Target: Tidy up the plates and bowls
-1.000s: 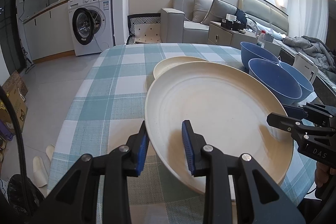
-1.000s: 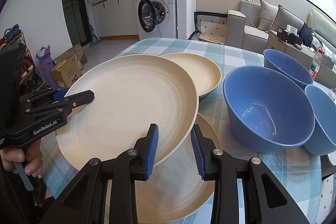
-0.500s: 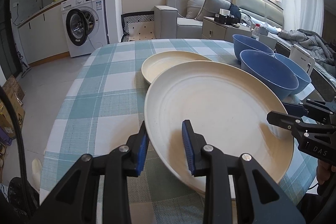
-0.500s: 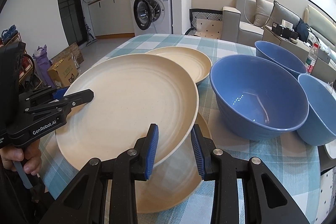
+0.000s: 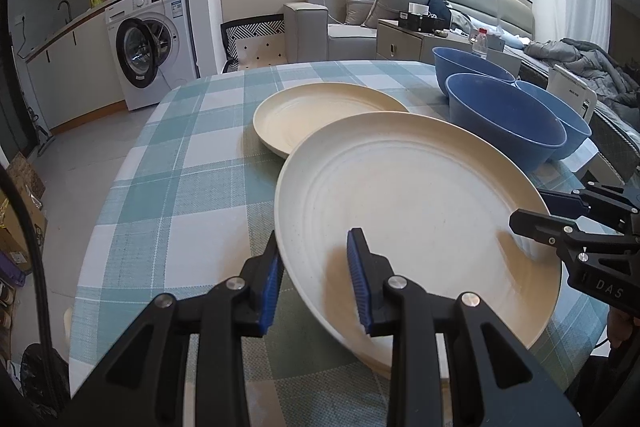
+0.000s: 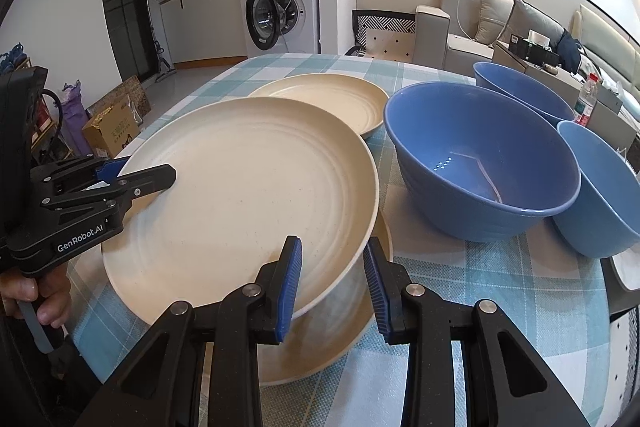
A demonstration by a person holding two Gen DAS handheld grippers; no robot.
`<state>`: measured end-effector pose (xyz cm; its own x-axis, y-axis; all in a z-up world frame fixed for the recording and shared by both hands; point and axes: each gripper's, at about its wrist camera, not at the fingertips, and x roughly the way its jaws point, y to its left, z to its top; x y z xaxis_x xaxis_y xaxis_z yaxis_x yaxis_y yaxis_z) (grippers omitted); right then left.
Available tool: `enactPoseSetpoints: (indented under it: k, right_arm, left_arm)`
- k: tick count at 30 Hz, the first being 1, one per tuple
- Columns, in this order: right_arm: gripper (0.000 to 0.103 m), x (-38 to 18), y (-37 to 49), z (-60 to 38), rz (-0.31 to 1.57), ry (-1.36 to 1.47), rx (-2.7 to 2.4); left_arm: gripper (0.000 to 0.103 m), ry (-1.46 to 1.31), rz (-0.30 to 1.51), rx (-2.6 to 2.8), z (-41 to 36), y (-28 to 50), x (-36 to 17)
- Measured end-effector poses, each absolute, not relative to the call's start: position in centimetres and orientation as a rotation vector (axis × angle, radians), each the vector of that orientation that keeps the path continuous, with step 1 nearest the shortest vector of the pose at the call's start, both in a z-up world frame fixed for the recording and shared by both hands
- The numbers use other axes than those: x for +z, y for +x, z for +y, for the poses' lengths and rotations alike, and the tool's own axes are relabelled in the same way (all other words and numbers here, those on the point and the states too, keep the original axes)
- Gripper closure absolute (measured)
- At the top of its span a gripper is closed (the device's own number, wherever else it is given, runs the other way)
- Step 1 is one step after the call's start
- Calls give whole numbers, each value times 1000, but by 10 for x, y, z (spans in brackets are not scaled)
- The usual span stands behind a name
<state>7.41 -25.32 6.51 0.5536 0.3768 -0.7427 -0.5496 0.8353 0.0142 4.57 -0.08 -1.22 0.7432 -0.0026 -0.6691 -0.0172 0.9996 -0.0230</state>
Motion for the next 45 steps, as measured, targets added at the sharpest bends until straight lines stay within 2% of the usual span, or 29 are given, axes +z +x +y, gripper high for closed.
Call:
enactPoseSetpoints:
  k: [38, 45]
  right_arm:
    - [69, 49, 63, -257, 849, -294, 490]
    - [65, 46, 62, -258, 850, -290, 492]
  left_arm:
    - [70, 76, 824, -9, -23, 47, -26]
    - [69, 88, 838, -12, -25, 47, -28]
